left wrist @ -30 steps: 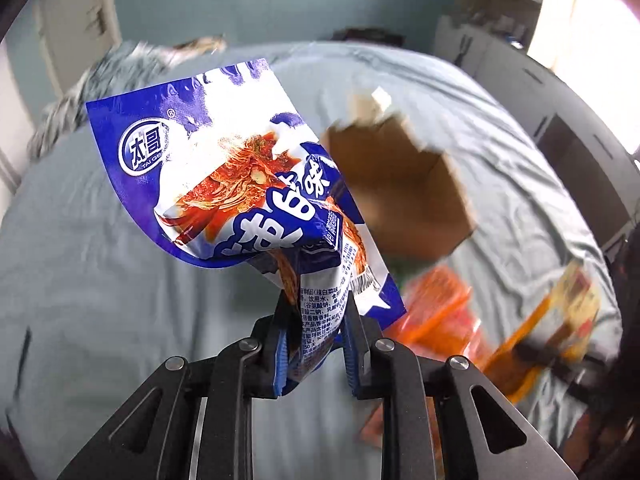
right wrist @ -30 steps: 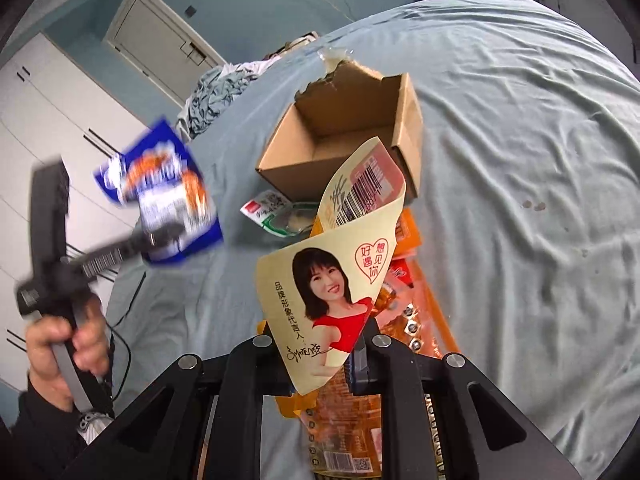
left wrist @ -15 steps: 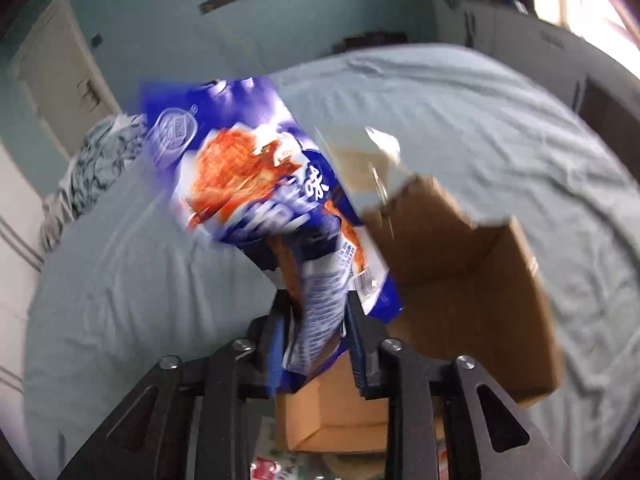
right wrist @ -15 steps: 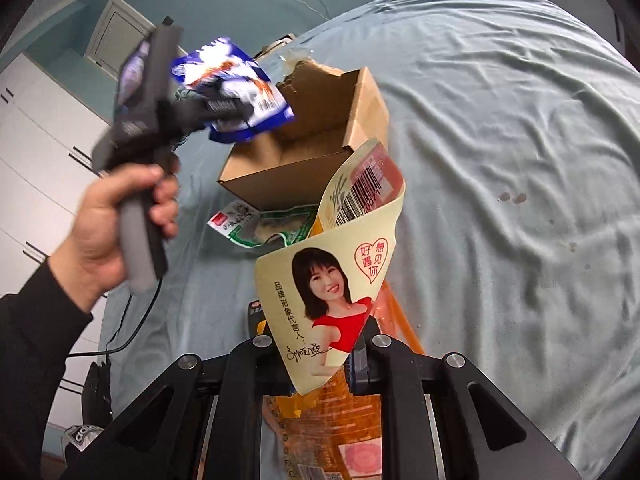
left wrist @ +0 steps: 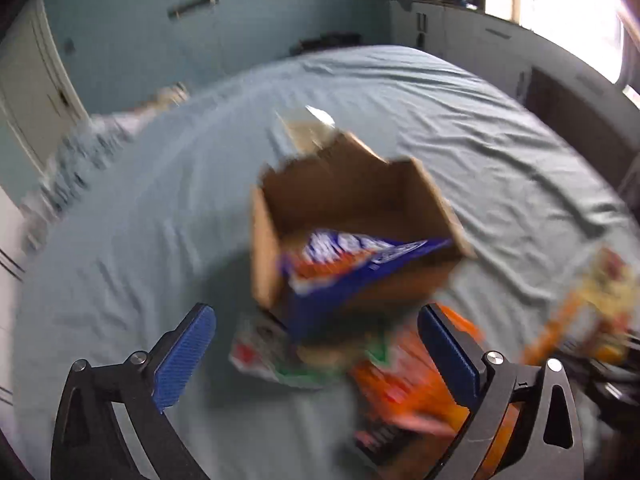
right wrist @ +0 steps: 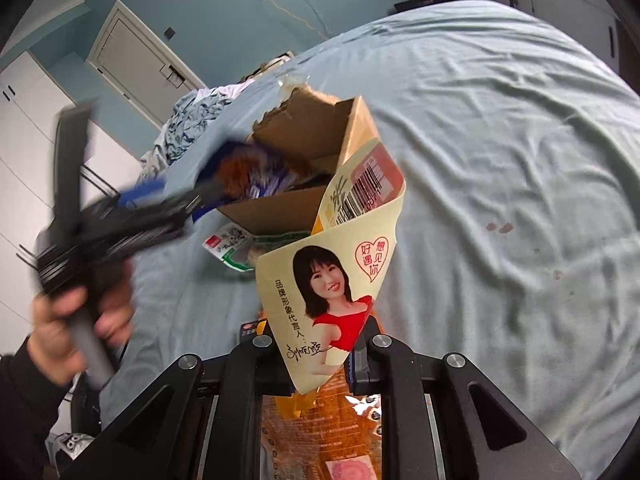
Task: Organize snacks
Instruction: 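Carry the blue bag over the box and open the left tool, then carry the cream photo packet over the box and open the right tool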
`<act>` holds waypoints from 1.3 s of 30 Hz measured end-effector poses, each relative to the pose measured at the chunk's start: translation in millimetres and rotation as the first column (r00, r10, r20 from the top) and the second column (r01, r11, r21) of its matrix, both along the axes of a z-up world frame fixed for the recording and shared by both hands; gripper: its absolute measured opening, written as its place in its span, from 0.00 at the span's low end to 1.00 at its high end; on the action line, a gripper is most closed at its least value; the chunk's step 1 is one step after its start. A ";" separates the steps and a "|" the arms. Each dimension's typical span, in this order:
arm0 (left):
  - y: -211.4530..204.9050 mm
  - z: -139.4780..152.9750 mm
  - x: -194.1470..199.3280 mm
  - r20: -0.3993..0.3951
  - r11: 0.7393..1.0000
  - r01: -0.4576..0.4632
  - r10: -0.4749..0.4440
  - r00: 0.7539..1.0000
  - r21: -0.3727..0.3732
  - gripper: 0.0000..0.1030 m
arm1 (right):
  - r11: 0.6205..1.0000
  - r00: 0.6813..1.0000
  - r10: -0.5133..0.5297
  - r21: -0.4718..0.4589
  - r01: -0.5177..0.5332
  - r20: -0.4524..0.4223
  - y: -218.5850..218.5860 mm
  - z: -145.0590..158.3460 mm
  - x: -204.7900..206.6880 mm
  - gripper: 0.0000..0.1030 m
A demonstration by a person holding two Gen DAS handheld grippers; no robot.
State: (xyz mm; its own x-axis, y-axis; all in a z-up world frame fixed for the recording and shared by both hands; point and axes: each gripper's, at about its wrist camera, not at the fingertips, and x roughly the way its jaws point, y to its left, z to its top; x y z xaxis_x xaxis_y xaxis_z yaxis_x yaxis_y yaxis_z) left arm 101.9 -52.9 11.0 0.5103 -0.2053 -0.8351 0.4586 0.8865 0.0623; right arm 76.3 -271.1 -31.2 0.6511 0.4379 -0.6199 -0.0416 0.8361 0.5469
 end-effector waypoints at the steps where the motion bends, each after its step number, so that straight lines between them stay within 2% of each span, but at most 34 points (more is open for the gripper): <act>1: 6.0 0.8 -8.2 -0.042 0.999 0.003 -0.005 0.999 -0.046 1.00 | 1.000 1.000 -0.007 -0.004 0.007 0.002 -0.4 1.5 -1.9 0.14; 2: 14.5 3.6 -19.0 -0.061 0.996 -0.017 0.012 0.998 -0.083 1.00 | 1.000 1.000 -0.009 -0.005 0.009 0.005 0.0 2.8 -4.2 0.14; 5: 36.2 6.9 -42.0 -0.112 0.988 -0.091 0.078 0.991 -0.122 1.00 | 1.000 1.000 -0.018 -0.012 0.018 0.014 0.2 7.3 -11.1 0.14; 8: 51.3 4.5 -62.0 -0.130 0.985 -0.165 0.157 0.979 -0.053 1.00 | 0.999 0.999 -0.026 -0.029 0.027 0.025 2.1 9.4 -17.0 0.14; 12: 61.5 -2.7 -75.4 -0.078 0.974 -0.219 0.222 0.972 0.051 1.00 | 0.998 0.999 -0.033 -0.046 0.035 0.031 4.4 7.3 -22.9 0.14; 17: 61.9 -9.7 -74.4 -0.030 0.973 -0.197 0.202 0.979 0.122 1.00 | 0.997 0.998 -0.060 -0.037 0.061 0.034 1.6 13.7 -20.1 0.14; 20: 61.0 -5.6 -73.2 0.016 0.970 -0.195 0.195 0.981 0.142 1.00 | 0.997 0.995 -0.076 -0.026 0.078 0.071 -0.2 35.3 -11.7 0.14; 24: 66.4 1.9 -73.1 0.014 0.976 -0.184 0.184 0.983 0.115 1.00 | 0.994 0.989 -0.088 -0.049 0.094 0.115 5.1 64.5 16.8 0.14; 27: 74.1 4.4 -71.0 -0.022 0.979 -0.193 0.195 0.981 0.066 1.00 | 0.993 0.985 -0.112 -0.017 0.115 0.133 10.7 83.6 48.4 0.14; 29: 78.8 4.4 -68.9 -0.056 0.980 -0.198 0.200 0.978 0.027 1.00 | 0.990 0.981 -0.127 -0.041 0.134 0.144 20.4 91.7 70.6 0.14; 33: 85.2 2.1 -66.0 -0.096 0.979 -0.202 0.198 0.975 -0.029 1.00 | 0.984 0.980 -0.144 -0.086 0.157 0.136 40.3 97.2 114.2 0.15; 37: 84.1 -4.2 -62.5 -0.097 0.978 -0.207 0.205 0.974 -0.009 1.00 | 0.963 0.982 -0.166 -0.201 0.182 0.091 63.8 92.6 144.8 0.18; 39: 84.5 -5.8 -61.1 -0.111 0.979 -0.204 0.201 0.973 -0.021 1.00 | 0.960 0.988 -0.152 -0.234 0.155 0.034 75.7 85.6 159.5 0.29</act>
